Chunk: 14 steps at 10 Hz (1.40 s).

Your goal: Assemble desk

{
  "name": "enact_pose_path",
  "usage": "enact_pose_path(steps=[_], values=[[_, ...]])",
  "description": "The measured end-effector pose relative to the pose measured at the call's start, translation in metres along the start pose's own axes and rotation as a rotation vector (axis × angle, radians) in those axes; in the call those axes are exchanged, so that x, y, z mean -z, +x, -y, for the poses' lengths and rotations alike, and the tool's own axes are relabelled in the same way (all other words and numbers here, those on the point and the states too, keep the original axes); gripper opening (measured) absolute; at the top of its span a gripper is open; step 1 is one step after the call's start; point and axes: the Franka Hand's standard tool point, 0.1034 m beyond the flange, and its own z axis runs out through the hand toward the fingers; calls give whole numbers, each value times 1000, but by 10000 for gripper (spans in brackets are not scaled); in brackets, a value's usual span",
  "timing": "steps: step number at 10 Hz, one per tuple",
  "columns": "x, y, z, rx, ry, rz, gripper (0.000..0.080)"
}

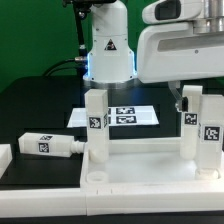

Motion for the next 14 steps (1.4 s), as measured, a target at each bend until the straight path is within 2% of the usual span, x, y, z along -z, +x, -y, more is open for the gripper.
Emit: enact_pose_path(steps=[2,3,4,5,7,8,10,12,14], values=[[0,1,1,-14,1,3,649],[0,1,1,-21,1,3,559],[0,0,1,-21,0,3,376],[0,0,1,-77,2,4,285],[-1,1,1,-254,10,5,285],[-1,8,-1,-323,20,4,285],[-3,15,-8,-675,43,26,285],[-3,16,-10,-1049,44,46,285],[-4,14,-10,-1287,61,63,286]])
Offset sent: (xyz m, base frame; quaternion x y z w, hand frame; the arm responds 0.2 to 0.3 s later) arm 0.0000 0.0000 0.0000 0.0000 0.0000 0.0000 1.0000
